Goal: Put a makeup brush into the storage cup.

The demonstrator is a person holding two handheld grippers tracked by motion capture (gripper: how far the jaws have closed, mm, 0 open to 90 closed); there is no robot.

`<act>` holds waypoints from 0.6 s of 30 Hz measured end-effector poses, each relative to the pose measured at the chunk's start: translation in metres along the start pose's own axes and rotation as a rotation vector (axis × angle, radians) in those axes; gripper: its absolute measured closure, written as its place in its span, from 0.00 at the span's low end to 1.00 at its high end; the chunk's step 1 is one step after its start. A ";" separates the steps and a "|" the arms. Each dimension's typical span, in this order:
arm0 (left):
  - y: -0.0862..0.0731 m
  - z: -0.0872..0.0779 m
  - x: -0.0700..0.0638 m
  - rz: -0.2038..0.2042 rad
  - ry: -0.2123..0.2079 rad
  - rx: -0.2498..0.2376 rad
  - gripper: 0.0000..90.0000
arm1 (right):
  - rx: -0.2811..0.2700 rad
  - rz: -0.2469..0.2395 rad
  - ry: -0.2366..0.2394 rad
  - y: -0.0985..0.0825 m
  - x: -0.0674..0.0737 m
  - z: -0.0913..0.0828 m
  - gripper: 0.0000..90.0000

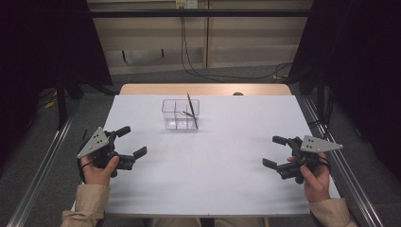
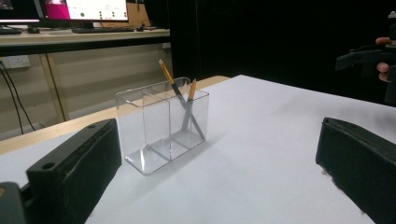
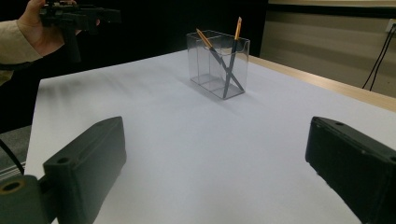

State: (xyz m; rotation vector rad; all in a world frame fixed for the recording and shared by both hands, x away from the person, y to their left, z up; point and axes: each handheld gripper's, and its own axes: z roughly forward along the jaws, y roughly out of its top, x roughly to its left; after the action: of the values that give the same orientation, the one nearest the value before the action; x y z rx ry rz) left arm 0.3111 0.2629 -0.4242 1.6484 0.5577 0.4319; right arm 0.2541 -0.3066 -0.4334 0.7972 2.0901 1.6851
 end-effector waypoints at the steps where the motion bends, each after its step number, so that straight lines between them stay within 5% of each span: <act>1: 0.000 0.000 0.000 -0.001 0.000 -0.001 0.00 | 0.000 -0.001 0.000 0.000 0.000 0.000 0.06; 18: -0.008 -0.013 -0.002 -0.001 0.019 0.014 0.00 | 0.001 0.000 -0.003 0.000 0.000 0.000 0.06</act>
State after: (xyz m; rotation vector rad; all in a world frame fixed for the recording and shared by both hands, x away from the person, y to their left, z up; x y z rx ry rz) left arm 0.3007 0.2731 -0.4303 1.6588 0.5772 0.4440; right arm 0.2545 -0.3068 -0.4336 0.7993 2.0896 1.6821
